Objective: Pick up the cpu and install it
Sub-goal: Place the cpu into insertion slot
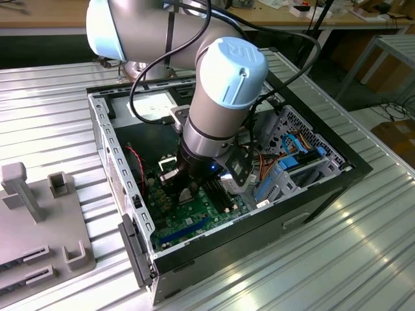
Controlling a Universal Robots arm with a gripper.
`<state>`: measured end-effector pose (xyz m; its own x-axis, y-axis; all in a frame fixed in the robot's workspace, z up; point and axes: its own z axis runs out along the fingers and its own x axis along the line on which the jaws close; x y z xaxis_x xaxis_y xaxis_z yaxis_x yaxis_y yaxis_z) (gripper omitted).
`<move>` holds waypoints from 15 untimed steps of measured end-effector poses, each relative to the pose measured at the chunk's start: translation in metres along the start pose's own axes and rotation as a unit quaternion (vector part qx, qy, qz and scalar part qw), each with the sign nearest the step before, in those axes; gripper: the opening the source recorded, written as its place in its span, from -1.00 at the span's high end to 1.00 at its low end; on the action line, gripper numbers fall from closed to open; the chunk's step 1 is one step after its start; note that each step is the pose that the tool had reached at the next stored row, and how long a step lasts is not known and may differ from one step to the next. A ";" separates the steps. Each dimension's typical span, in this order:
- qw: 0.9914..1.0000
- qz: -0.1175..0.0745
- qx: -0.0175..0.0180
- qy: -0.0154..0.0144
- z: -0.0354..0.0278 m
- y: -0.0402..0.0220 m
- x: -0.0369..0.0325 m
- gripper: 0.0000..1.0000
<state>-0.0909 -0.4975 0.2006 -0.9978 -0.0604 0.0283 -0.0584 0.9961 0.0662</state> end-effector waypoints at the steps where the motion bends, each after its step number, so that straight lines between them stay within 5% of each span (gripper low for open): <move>1: 1.000 0.000 0.000 0.000 0.0004 0.0000 0.0000 -0.01; 10: 1.000 0.000 0.000 0.000 0.0019 0.0000 0.0000 0.10; 15: 1.000 0.000 0.000 0.001 -0.0024 0.0003 0.0001 0.10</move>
<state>-0.0910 -0.4974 0.2030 -0.9978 -0.0601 0.0295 -0.0581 0.9961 0.0664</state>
